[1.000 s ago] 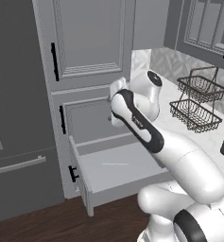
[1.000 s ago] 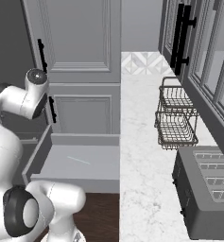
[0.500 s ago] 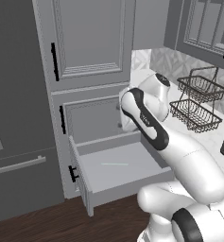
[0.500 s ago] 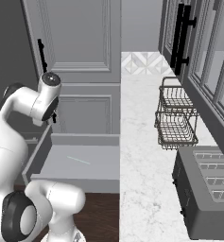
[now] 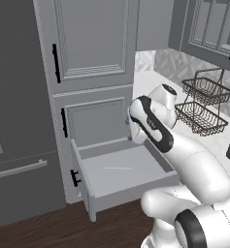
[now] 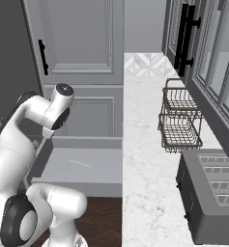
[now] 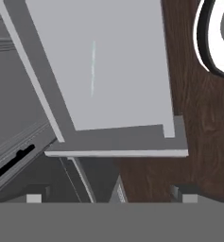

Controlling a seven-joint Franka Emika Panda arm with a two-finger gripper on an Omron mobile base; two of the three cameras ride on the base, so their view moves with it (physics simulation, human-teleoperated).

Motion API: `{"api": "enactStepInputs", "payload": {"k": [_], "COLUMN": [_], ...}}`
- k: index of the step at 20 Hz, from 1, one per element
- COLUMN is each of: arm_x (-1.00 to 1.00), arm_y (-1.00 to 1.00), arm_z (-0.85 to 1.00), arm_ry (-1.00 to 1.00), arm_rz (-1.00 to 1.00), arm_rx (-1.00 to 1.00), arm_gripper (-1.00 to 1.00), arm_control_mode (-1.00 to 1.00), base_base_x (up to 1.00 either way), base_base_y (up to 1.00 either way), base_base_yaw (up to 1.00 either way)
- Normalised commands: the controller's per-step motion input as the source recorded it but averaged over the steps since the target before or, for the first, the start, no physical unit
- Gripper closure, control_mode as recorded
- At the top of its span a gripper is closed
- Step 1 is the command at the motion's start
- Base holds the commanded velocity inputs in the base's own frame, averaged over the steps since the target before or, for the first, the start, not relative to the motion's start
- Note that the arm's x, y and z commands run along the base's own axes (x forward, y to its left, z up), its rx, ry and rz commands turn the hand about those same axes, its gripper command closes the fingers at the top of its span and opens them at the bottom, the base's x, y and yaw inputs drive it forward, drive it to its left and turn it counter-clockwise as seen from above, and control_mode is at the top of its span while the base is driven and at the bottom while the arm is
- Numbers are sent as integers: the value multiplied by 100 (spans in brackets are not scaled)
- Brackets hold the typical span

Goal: Take a straw from the drawer in front and place it inside the glass cup on the dining counter.

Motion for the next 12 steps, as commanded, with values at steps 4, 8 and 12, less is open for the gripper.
{"api": "enactStepInputs", "payload": {"k": [4, 8, 12], "arm_x": [1, 12, 17], "arm_y": [-9, 0, 0], "arm_z": [-28, -21, -24], "arm_ry": [12, 12, 12], "arm_rz": [0, 0, 0], "arm_rx": [0, -3, -7], "arm_gripper": [-100, -100, -100], "arm_control_mode": [-100, -100, -100], "base_base_x": [0, 0, 0], "base_base_y": [0, 0, 0], "base_base_yaw": [0, 0, 0]}}
